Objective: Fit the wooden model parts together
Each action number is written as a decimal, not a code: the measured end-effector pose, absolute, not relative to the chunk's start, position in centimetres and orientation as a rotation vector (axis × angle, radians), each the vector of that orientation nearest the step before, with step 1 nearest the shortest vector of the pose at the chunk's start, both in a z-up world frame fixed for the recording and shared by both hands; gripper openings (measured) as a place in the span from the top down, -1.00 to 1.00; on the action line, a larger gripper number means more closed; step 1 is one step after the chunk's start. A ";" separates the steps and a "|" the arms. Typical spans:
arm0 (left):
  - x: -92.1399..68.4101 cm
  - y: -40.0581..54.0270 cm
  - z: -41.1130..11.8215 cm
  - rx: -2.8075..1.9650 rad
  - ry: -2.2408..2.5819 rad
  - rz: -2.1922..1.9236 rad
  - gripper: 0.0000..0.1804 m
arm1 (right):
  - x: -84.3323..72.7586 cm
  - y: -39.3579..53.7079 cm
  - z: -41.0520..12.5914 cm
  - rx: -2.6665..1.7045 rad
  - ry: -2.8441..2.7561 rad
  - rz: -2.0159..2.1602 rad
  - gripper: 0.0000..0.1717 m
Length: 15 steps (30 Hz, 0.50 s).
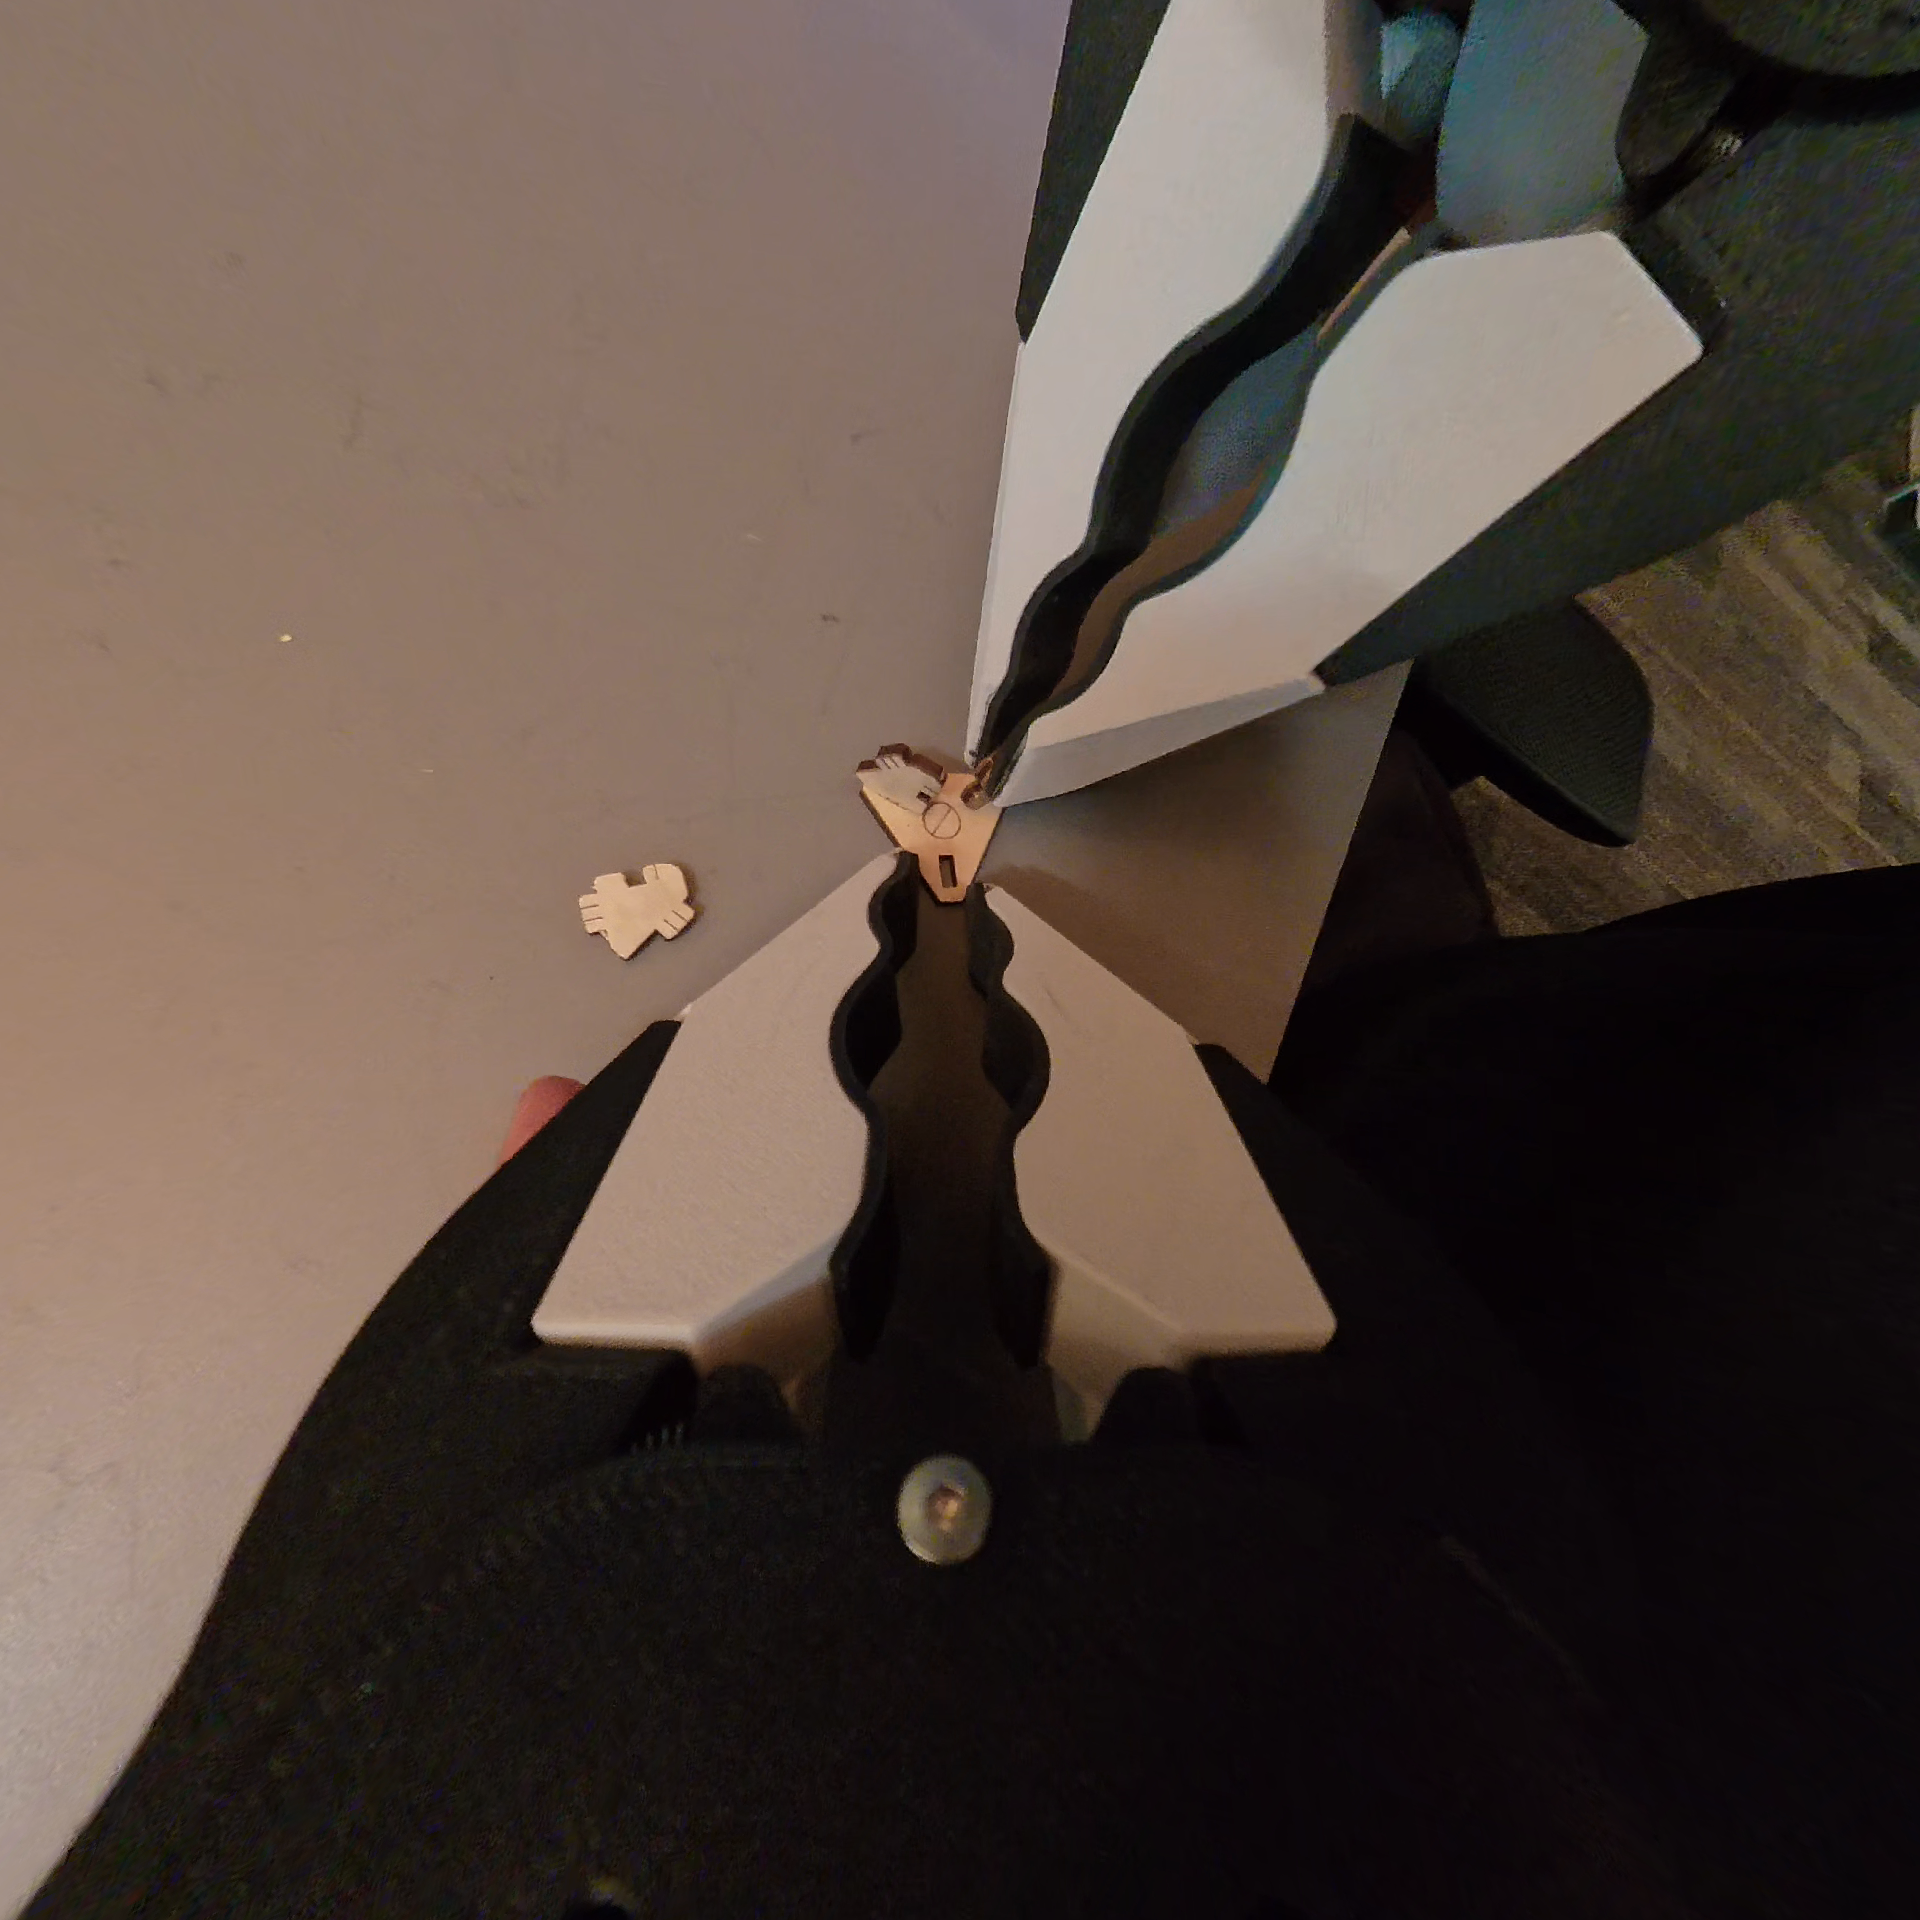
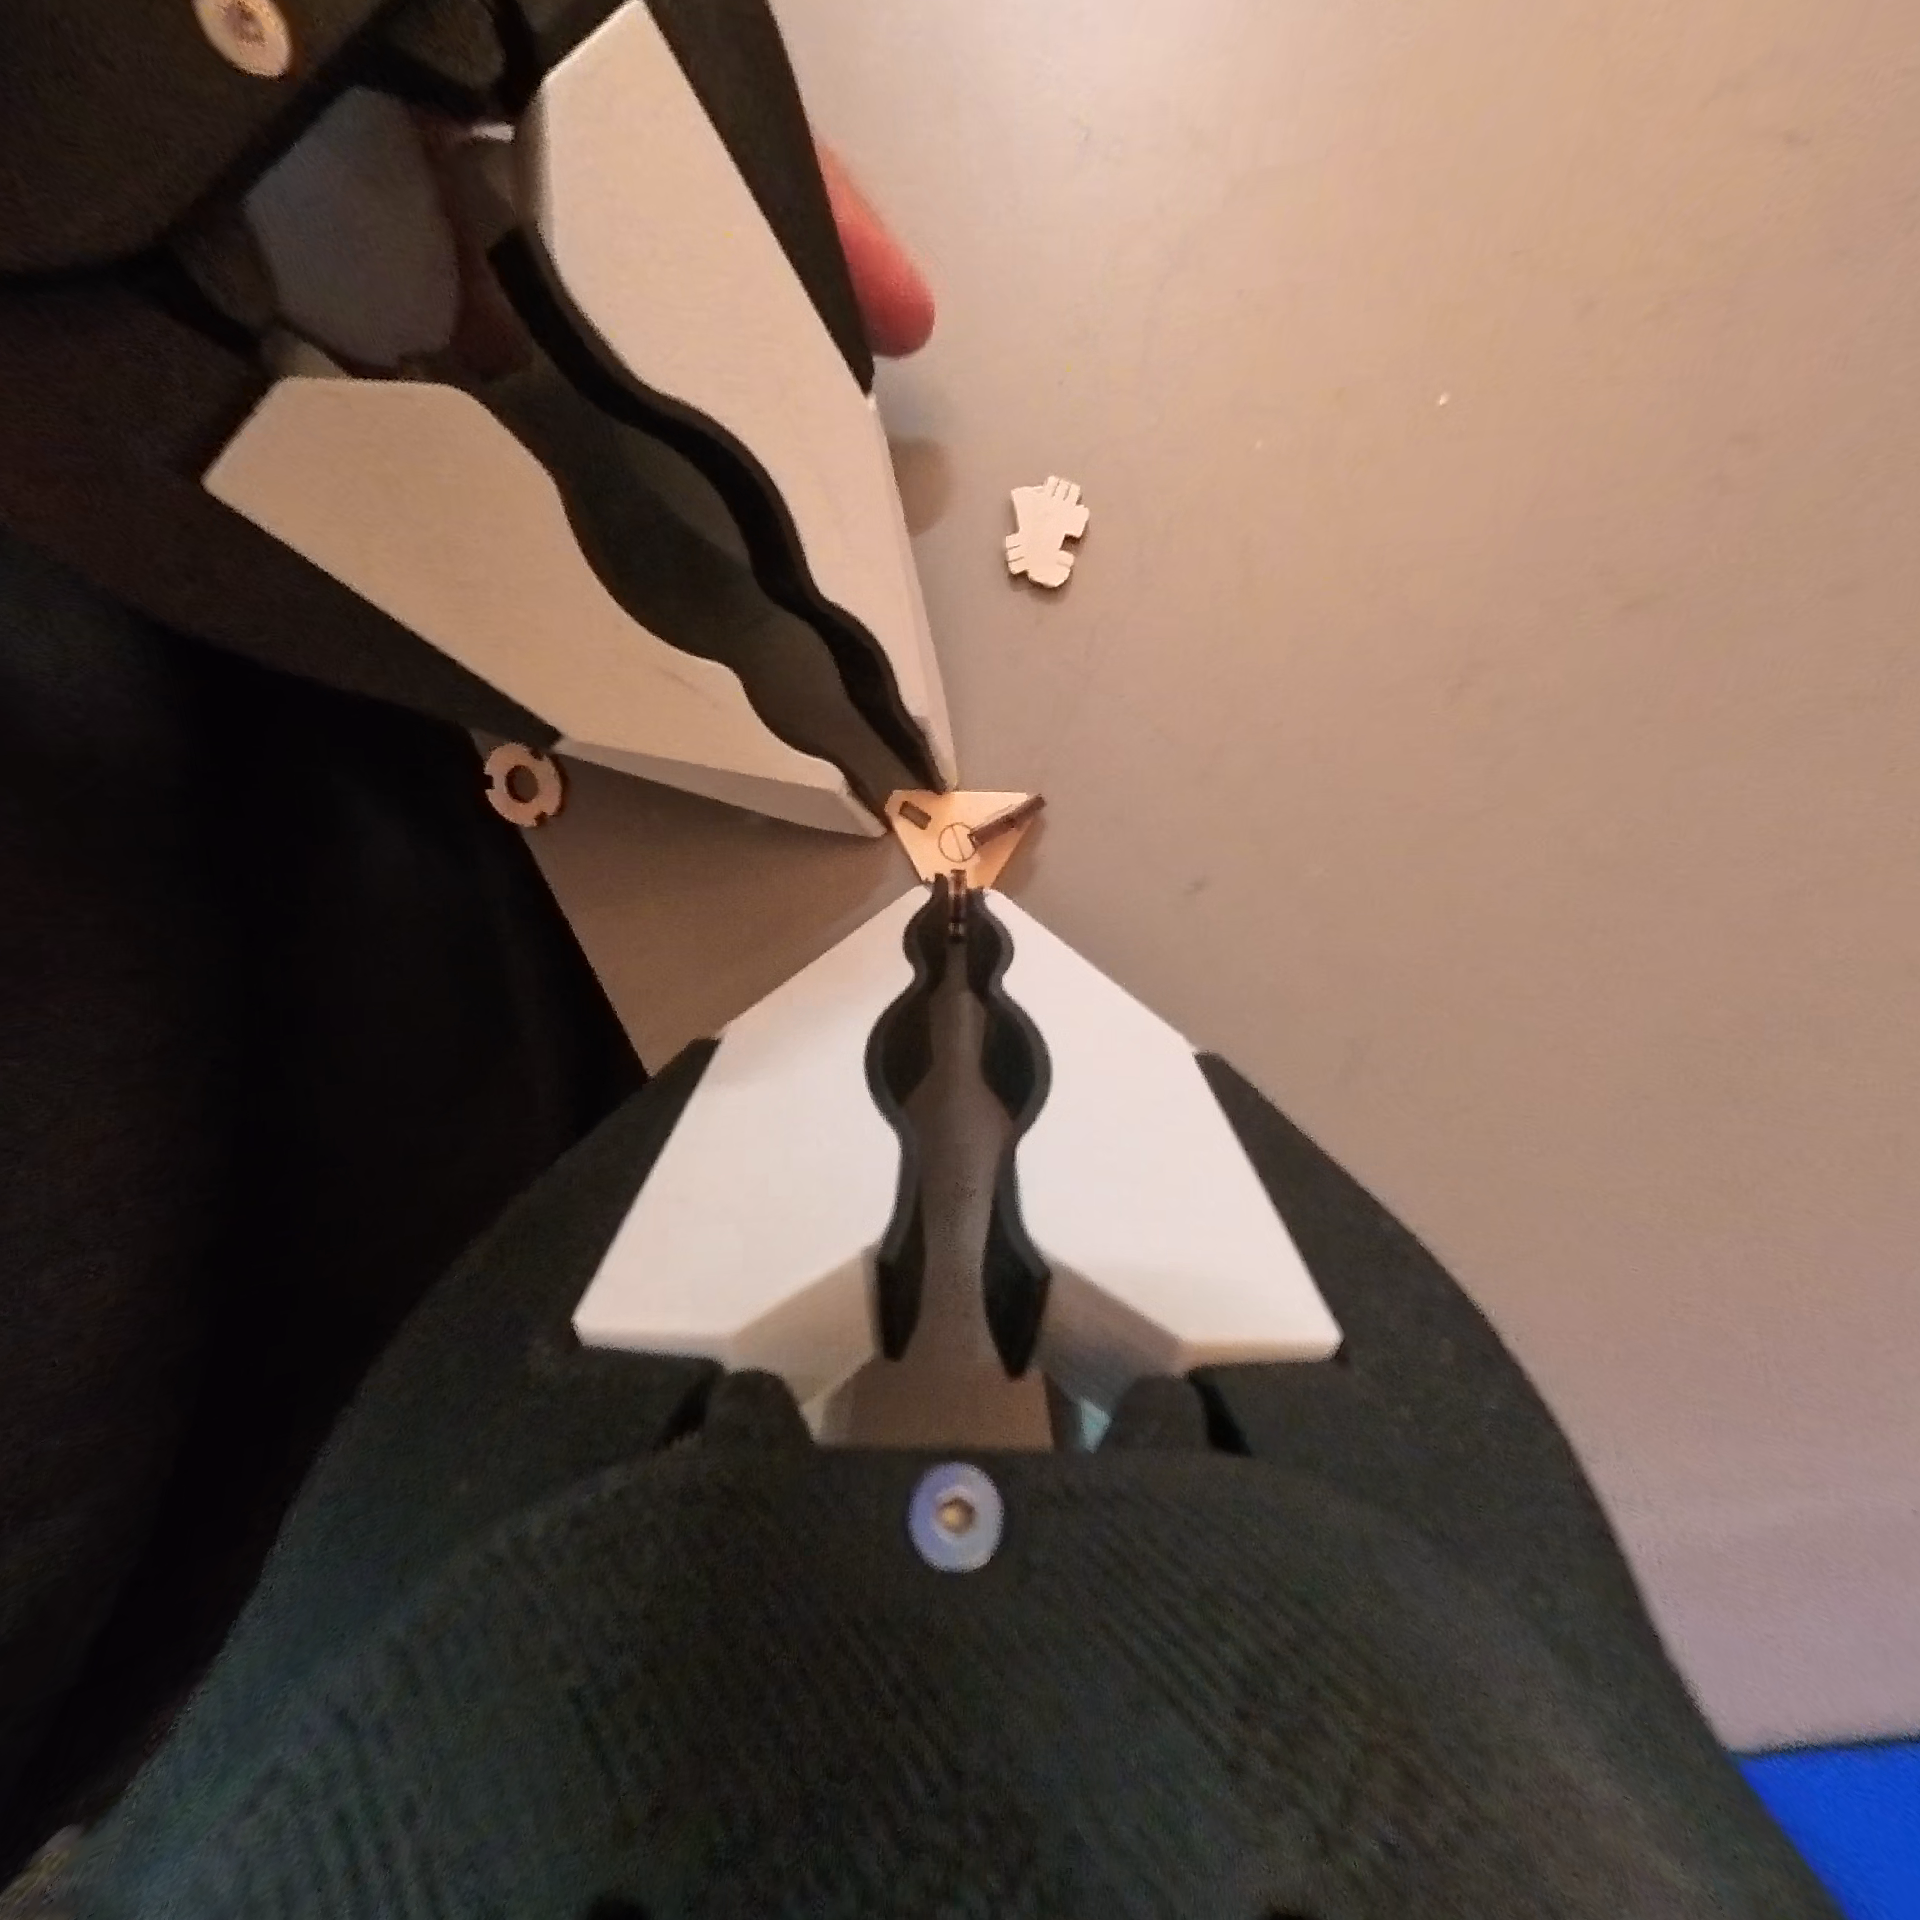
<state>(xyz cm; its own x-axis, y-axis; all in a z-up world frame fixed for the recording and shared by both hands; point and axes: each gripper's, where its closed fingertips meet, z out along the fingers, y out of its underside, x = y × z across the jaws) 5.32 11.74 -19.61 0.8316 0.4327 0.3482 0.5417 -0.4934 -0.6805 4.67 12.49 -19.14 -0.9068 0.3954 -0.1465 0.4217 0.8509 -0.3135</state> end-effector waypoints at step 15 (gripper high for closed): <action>5.3 11.7 -19.5 -2.127 -0.741 -0.242 0.95 | 4.3 12.6 -18.0 0.575 3.007 -0.812 0.86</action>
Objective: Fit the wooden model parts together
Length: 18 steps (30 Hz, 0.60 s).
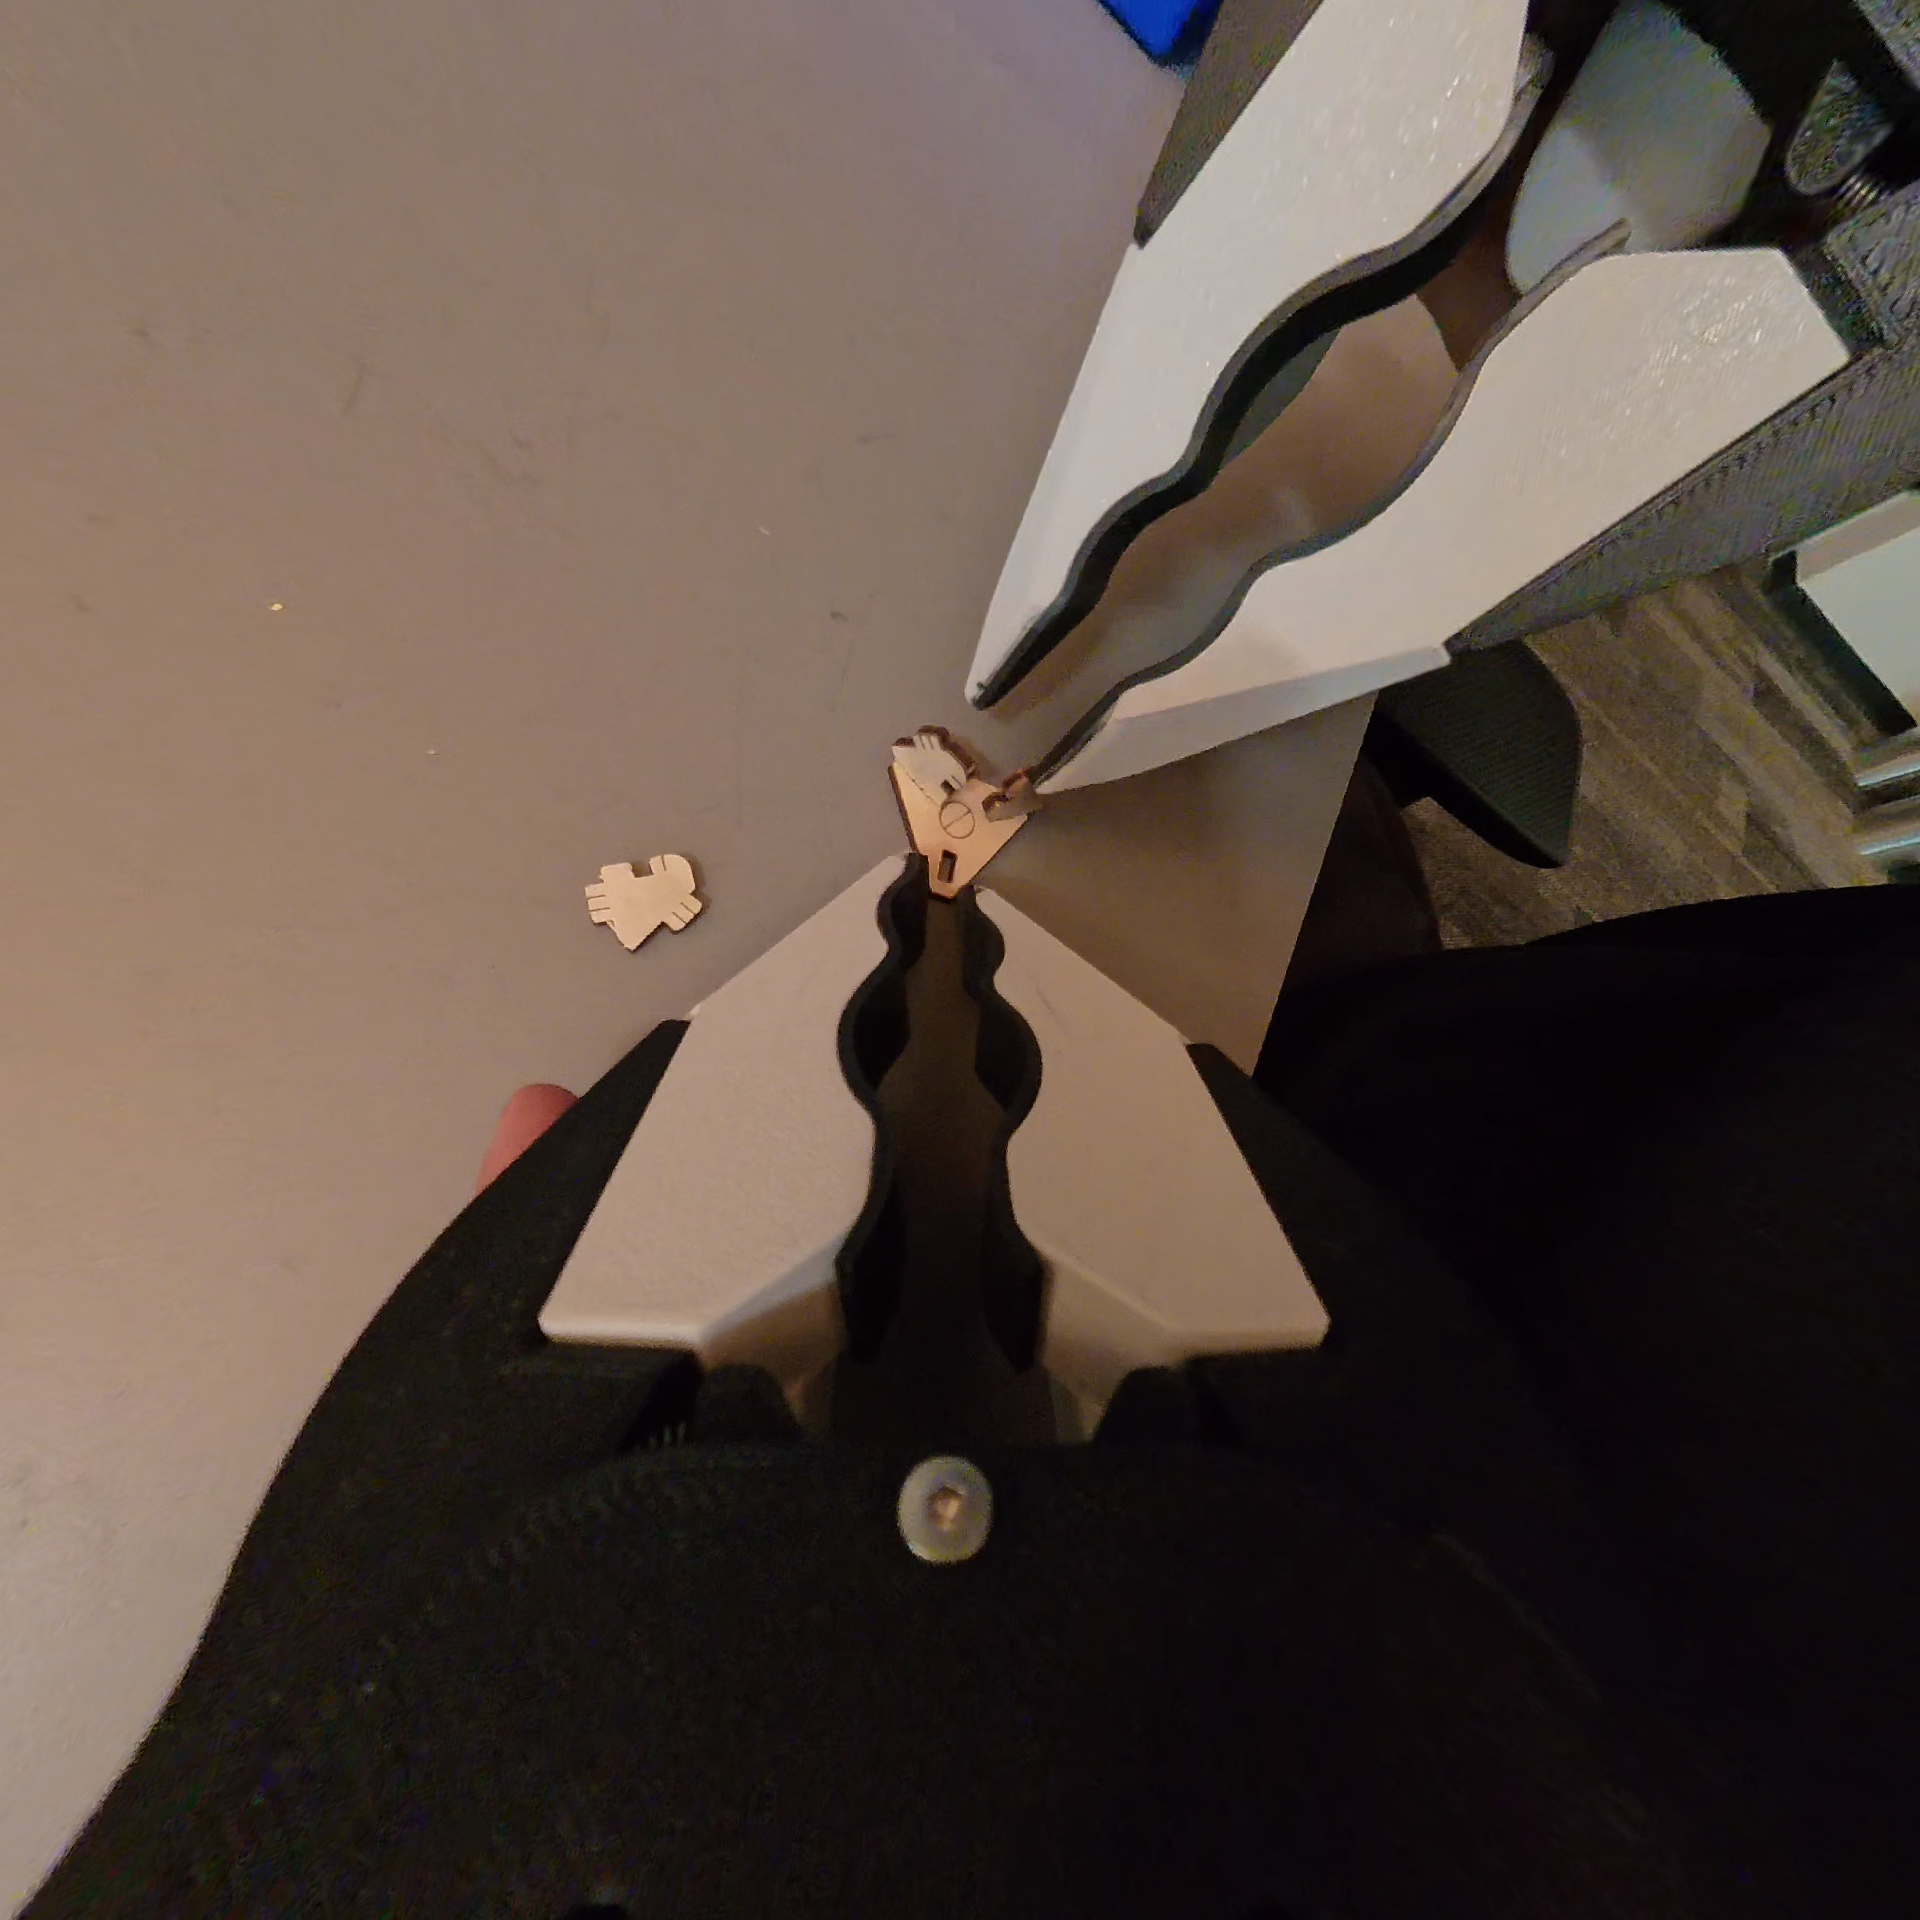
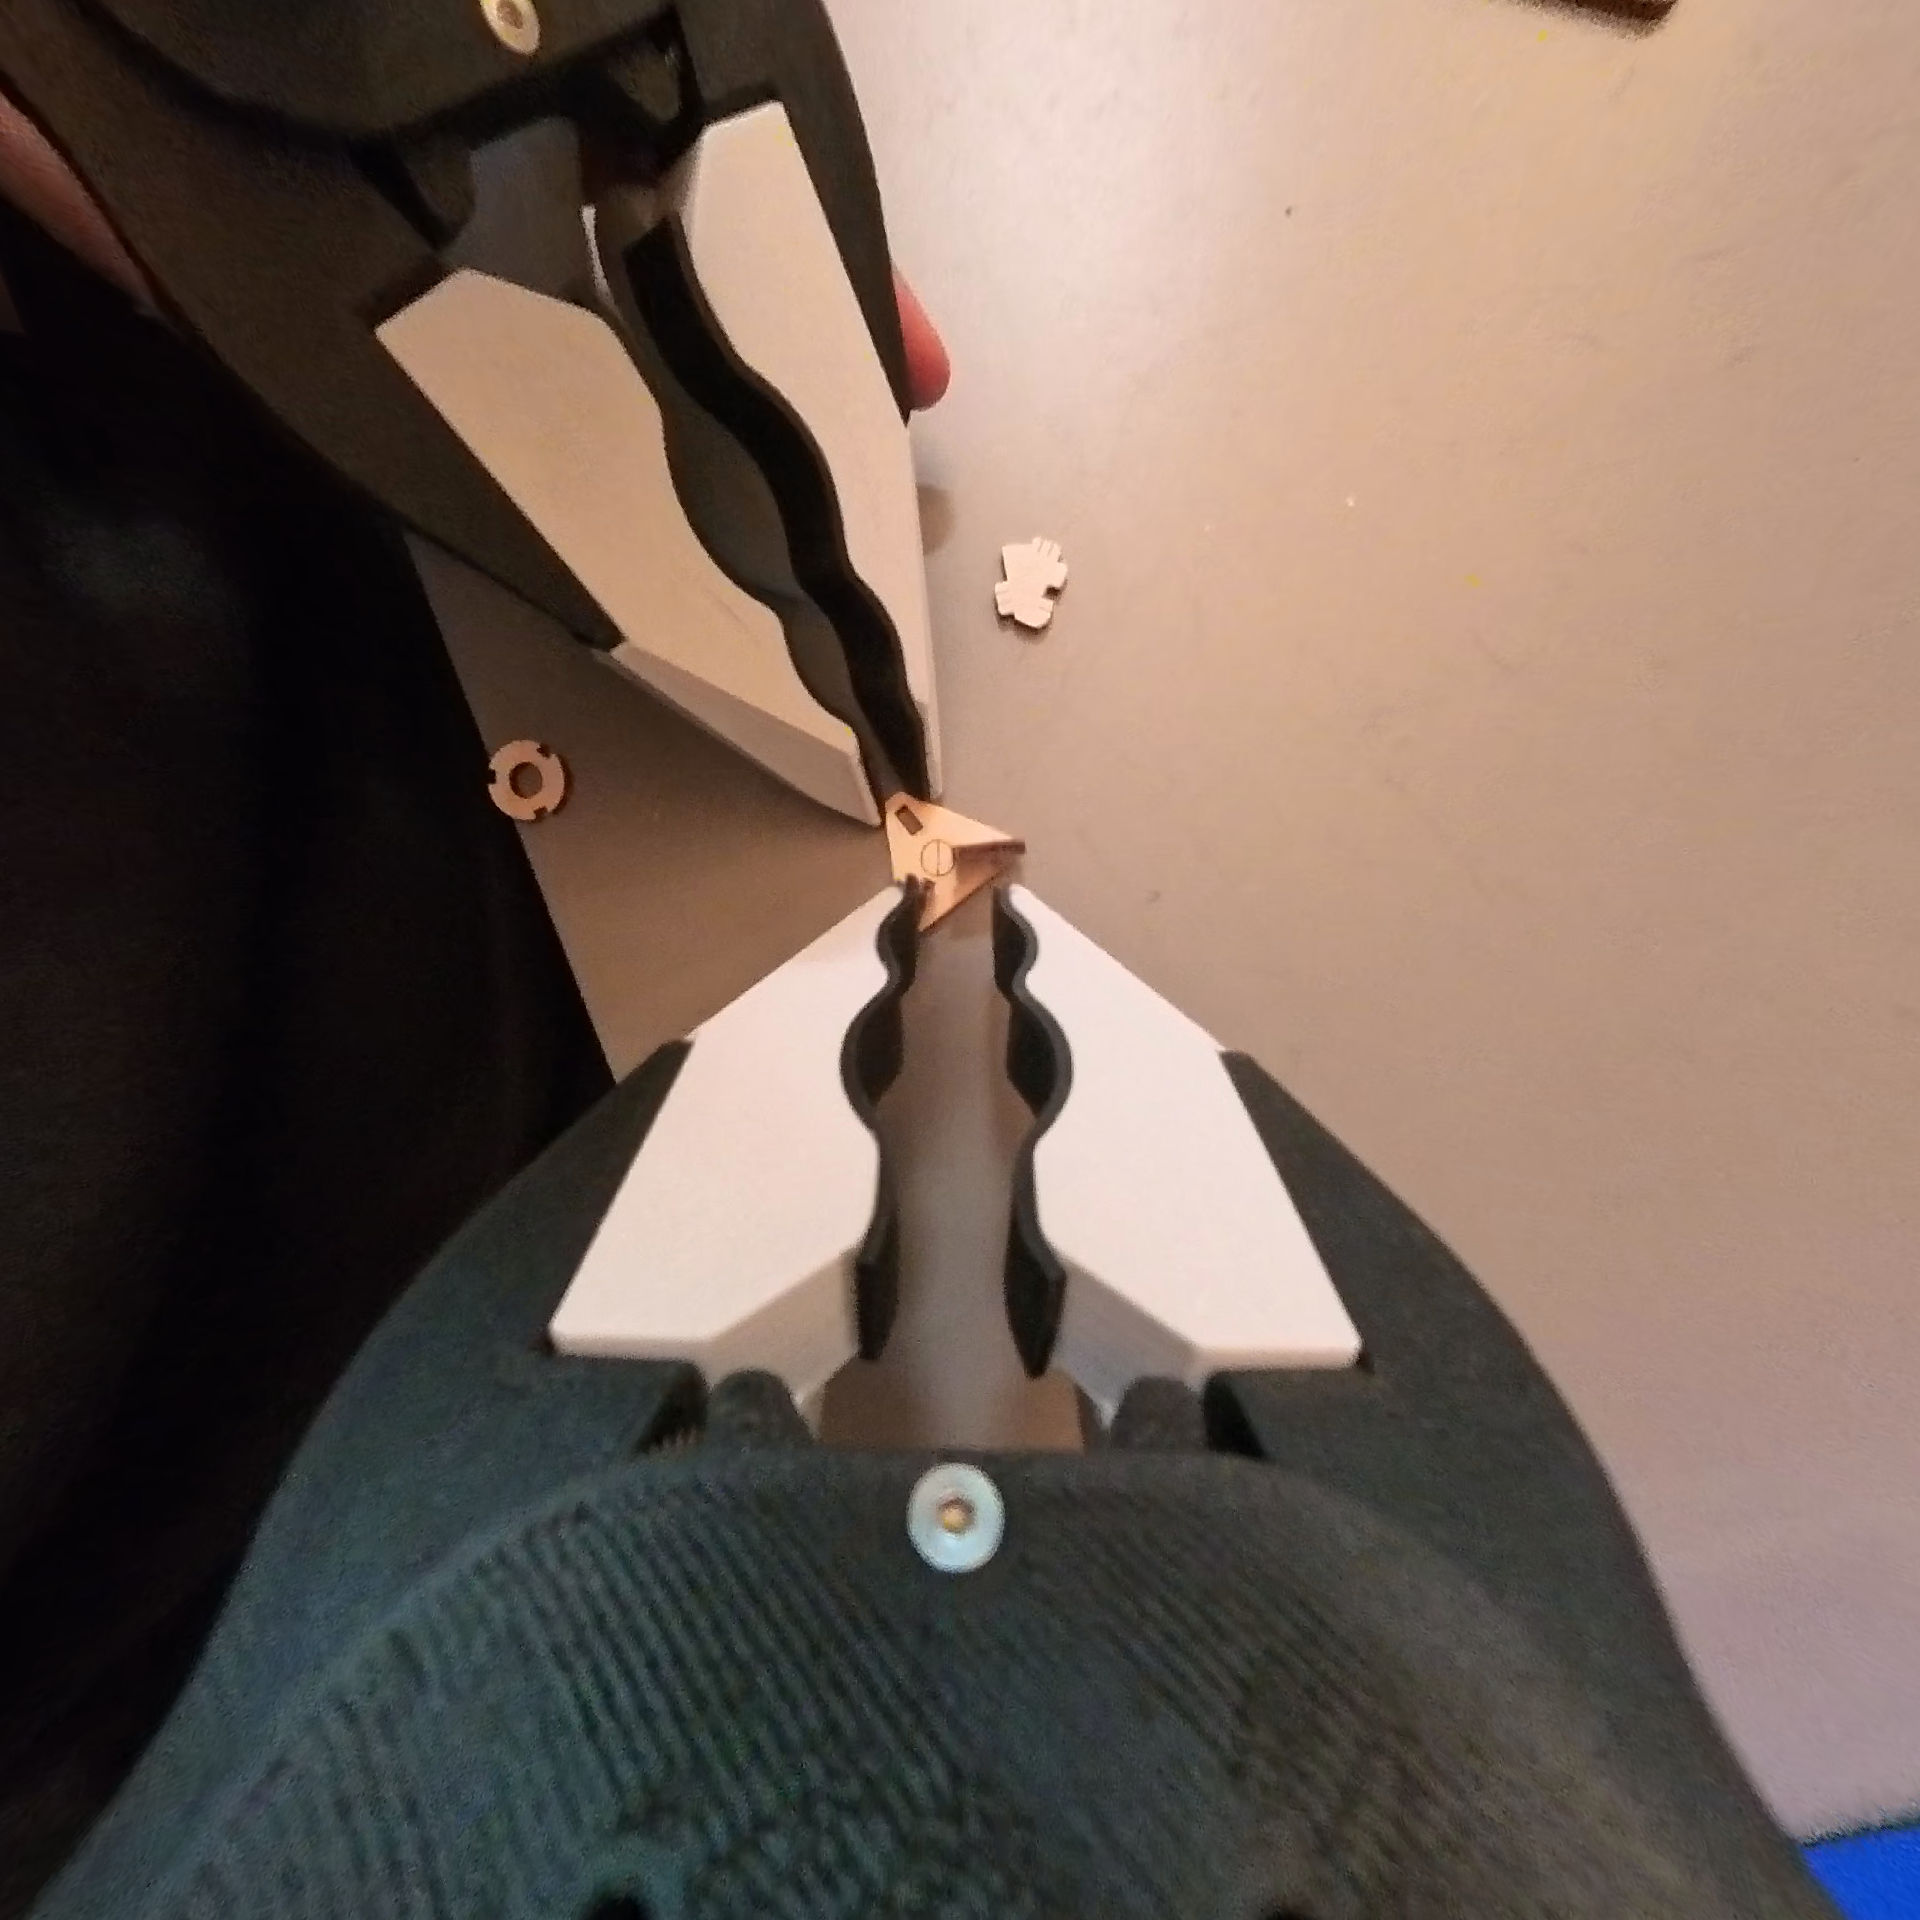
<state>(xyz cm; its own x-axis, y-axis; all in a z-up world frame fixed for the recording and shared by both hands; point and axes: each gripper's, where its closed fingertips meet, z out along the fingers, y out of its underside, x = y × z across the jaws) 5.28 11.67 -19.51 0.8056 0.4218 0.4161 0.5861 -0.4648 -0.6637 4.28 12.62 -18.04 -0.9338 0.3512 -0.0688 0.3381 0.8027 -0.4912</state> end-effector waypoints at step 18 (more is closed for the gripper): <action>5.5 11.7 -19.6 -2.148 -0.720 -0.211 0.93 | 4.7 12.5 -18.9 -0.591 -2.928 0.716 0.99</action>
